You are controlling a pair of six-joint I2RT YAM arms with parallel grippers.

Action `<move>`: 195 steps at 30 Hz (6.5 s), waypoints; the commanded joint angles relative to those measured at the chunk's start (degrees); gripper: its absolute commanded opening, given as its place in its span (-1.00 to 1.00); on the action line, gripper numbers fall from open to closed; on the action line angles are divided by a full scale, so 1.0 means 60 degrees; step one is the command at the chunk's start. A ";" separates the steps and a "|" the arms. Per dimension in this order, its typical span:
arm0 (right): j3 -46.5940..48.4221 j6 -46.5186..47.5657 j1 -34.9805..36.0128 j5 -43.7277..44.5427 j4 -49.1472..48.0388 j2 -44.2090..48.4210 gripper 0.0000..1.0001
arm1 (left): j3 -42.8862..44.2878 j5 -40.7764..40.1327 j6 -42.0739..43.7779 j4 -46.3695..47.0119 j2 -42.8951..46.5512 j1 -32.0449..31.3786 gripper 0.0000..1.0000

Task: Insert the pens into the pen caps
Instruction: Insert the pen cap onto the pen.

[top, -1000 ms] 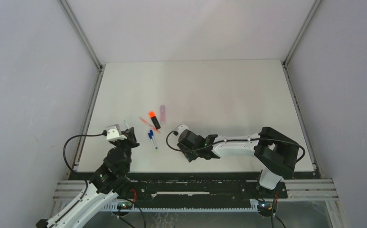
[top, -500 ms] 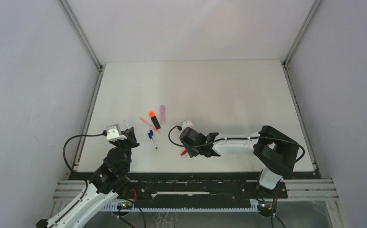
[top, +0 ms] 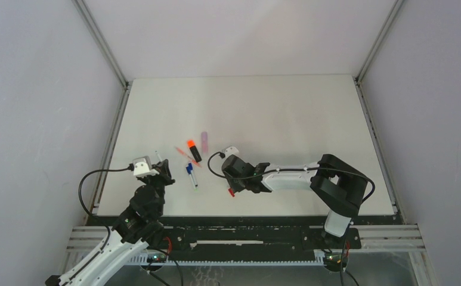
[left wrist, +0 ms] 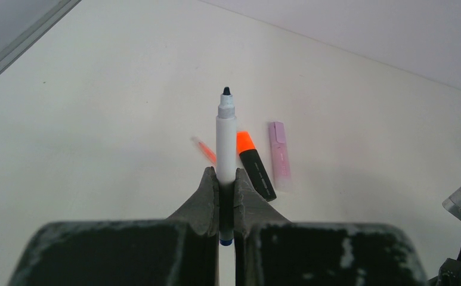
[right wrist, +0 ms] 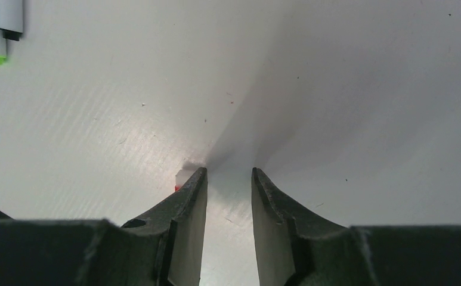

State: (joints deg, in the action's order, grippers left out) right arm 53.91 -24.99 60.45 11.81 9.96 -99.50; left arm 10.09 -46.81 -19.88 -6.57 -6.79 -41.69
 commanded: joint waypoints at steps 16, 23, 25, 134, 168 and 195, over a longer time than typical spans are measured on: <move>0.1127 -0.0428 0.0868 0.0098 0.1107 0.0259 -0.18 | -0.0044 0.0059 0.0008 0.0281 0.0227 0.0049 -1.00; 0.1798 0.0693 0.1044 -0.0064 0.1647 -0.0442 -0.26 | -0.0011 -0.0010 0.0017 0.0197 0.0284 0.0047 -1.00; 0.1925 0.0778 0.1044 0.0046 0.1793 -0.0601 -0.26 | -0.0011 -0.0046 0.0025 0.0158 0.0330 0.0049 -1.00; -0.1434 -0.0829 0.0116 -0.2723 -0.6625 0.5733 -1.00 | -0.0420 1.1258 0.0743 0.6164 -0.3058 -0.0669 -1.00; -0.1437 -0.0939 0.0189 -0.2804 -0.6436 0.5832 -1.00 | -0.0437 1.1119 0.0764 0.6090 -0.2913 -0.0697 -1.00; -0.1441 -0.0956 0.0194 -0.2953 -0.6559 0.5949 -1.00 | -0.0458 1.1053 0.0776 0.6034 -0.2804 -0.0702 -1.00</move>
State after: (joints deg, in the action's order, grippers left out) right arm 42.72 -30.74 61.21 -5.06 -26.92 -65.54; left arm 8.16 19.94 -16.32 28.18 -24.32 -45.63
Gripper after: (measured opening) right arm 0.036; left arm 0.047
